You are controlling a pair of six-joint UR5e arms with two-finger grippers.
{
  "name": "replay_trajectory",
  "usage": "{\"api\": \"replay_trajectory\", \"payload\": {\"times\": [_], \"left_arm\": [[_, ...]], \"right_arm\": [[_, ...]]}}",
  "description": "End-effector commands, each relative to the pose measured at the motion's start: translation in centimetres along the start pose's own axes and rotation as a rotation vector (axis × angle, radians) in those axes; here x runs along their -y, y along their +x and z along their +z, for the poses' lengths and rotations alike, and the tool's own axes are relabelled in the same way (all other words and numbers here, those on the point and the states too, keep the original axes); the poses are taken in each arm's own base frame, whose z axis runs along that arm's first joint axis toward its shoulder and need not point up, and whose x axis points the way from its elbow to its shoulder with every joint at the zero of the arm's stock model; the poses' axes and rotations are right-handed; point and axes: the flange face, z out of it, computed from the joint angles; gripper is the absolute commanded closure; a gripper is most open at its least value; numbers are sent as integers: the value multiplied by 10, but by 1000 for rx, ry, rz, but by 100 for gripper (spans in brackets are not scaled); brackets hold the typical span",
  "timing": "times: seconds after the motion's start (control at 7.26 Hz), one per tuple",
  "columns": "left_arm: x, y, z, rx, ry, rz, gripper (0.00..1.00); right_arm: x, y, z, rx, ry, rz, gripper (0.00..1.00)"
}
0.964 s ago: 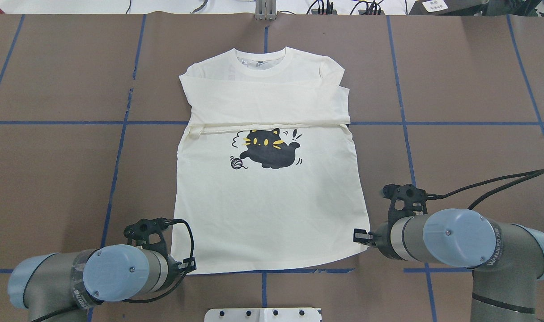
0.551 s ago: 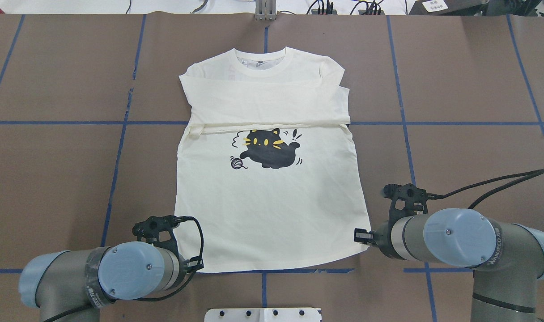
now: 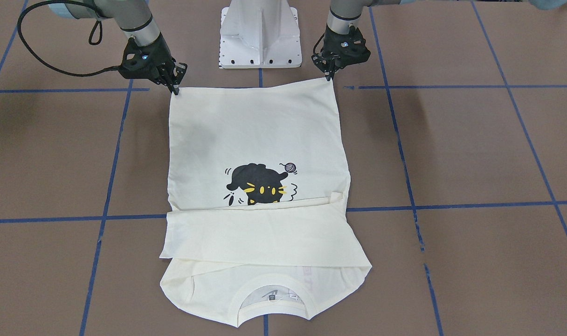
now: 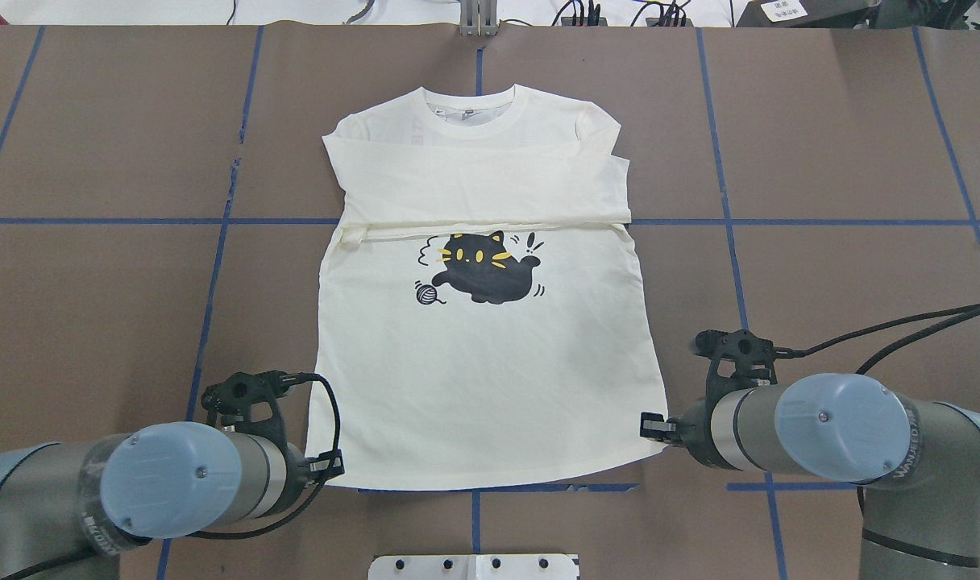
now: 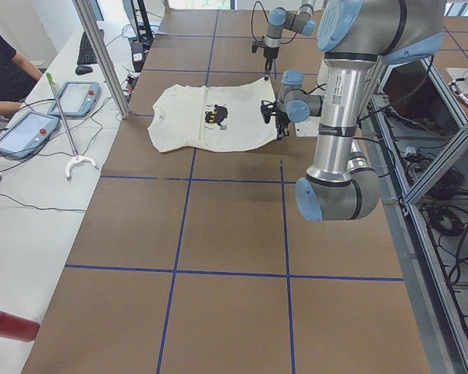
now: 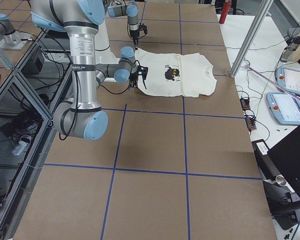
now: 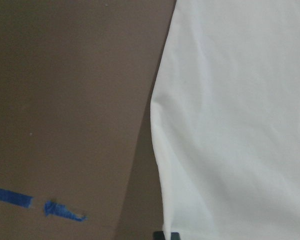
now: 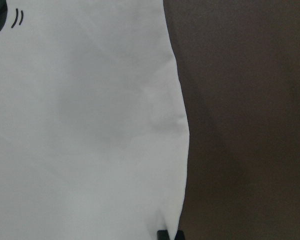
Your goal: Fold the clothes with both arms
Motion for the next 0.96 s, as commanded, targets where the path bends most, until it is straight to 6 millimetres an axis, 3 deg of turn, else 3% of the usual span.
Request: {"api": "replay_trajectory", "payload": {"times": [0.0, 0.14, 0.28, 0.41, 0.69, 0.83], "left_arm": [[-16, -11, -30, -40, -30, 51, 100], [-48, -7, -50, -78, -86, 114, 100], [-68, -7, -70, -96, -123, 172, 100], [-80, -9, -76, -89, -145, 192, 100], [-78, -13, -92, -113, -150, 192, 100], [-74, -9, -97, -128, -155, 187, 100]], "right_arm": [[-22, 13, -34, 23, -101, -11, 100], [-44, 16, -58, 45, -170, -34, 100], [-59, 14, -76, 68, -246, -31, 100], [-68, 19, -100, 87, -304, -41, 100], [-75, 15, -102, 98, -320, -55, 100], [-56, 12, -97, 108, -281, -42, 100]]}}
